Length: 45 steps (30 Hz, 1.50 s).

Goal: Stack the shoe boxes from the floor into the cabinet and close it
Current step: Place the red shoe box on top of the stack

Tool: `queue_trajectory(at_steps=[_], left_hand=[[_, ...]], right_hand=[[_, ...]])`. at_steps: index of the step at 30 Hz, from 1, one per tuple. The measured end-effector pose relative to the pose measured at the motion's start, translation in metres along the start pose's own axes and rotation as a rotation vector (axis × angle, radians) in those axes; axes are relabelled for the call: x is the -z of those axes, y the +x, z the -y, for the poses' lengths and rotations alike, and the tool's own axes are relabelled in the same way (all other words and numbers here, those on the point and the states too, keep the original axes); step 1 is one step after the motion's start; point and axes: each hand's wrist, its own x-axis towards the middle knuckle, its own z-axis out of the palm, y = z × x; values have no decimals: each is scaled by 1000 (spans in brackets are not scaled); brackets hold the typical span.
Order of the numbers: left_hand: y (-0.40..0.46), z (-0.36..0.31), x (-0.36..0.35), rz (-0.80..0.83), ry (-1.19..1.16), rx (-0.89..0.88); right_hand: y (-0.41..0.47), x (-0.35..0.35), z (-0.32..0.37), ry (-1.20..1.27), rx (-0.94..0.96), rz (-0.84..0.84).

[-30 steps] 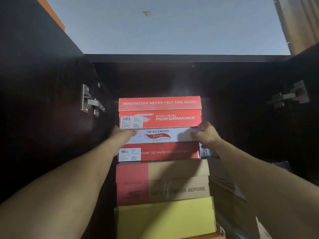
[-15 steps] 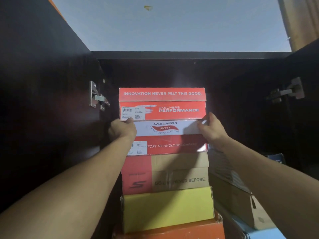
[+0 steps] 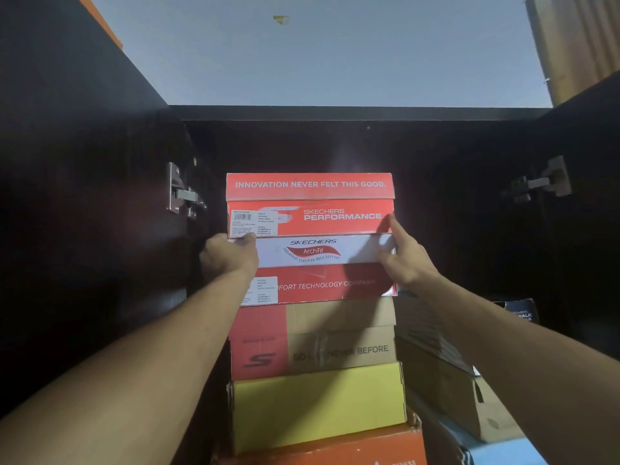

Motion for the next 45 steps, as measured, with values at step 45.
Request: queue_trajectory(at_steps=[45], left_hand=[[-510,28,20,1465,107,-398]], right_hand=[[-399,267,-68,-419,-670,-582]])
